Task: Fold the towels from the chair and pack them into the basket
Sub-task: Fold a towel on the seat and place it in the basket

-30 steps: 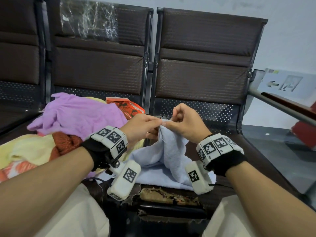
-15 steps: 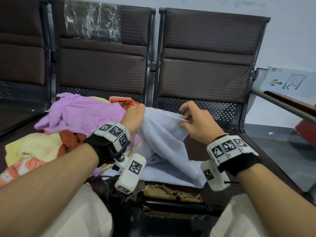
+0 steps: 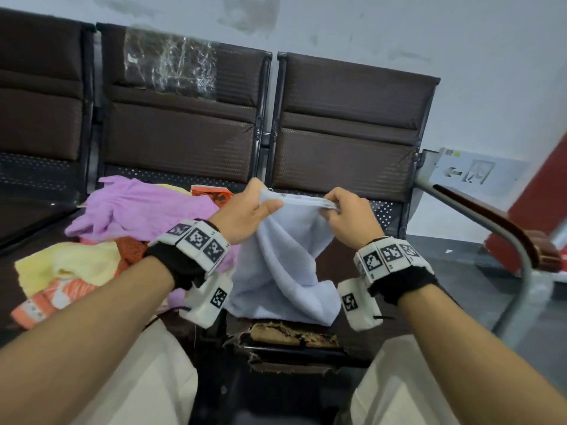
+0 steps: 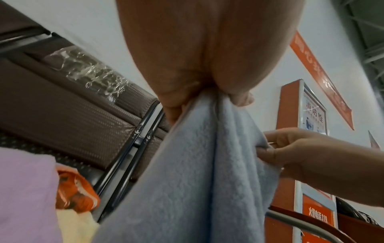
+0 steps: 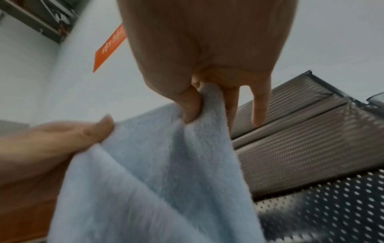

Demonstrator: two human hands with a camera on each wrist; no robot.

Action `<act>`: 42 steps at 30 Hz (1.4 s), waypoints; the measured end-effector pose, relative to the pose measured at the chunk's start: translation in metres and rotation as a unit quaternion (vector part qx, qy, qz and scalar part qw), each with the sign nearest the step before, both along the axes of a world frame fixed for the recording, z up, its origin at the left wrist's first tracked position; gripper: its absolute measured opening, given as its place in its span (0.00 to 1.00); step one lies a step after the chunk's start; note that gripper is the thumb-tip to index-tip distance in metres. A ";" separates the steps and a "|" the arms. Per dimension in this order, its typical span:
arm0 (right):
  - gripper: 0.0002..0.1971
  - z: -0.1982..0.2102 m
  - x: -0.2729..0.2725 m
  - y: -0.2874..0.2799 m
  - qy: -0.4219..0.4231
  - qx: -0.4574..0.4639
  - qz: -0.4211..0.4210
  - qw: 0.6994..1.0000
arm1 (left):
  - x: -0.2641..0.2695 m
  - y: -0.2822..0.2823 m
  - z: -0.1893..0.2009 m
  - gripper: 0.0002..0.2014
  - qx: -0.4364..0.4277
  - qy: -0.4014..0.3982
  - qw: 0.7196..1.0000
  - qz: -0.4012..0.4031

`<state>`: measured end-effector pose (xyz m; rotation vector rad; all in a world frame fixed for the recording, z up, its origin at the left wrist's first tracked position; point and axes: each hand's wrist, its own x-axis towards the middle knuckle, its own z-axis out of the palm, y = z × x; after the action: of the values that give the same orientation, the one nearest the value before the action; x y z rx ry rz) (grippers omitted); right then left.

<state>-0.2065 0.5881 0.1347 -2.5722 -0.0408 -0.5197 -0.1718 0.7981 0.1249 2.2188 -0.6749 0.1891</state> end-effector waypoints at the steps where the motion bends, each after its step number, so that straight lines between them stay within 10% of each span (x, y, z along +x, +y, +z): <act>1: 0.05 0.012 -0.004 0.001 -0.007 -0.003 -0.004 1.000 | -0.003 0.001 0.007 0.15 0.003 -0.016 1.000 0.002; 9: 0.03 0.091 -0.028 0.006 -0.140 0.138 -0.052 0.979 | -0.019 0.015 0.080 0.08 -0.047 -0.127 0.989 0.063; 19: 0.20 0.073 0.023 -0.018 -0.094 0.118 -0.063 0.987 | 0.035 -0.011 0.069 0.08 -0.020 -0.051 0.990 0.133; 29: 0.15 0.087 0.056 -0.037 -0.227 0.214 -0.025 0.950 | 0.059 -0.055 0.105 0.08 -0.231 -0.073 0.964 0.108; 42: 0.08 -0.082 -0.090 -0.043 -0.054 0.277 -0.081 0.956 | -0.069 -0.041 -0.074 0.07 -0.156 0.081 0.983 0.046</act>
<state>-0.2970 0.5451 0.0525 -2.0053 0.2473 -0.6295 -0.2404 0.7567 0.0506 1.9406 -0.4213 0.1476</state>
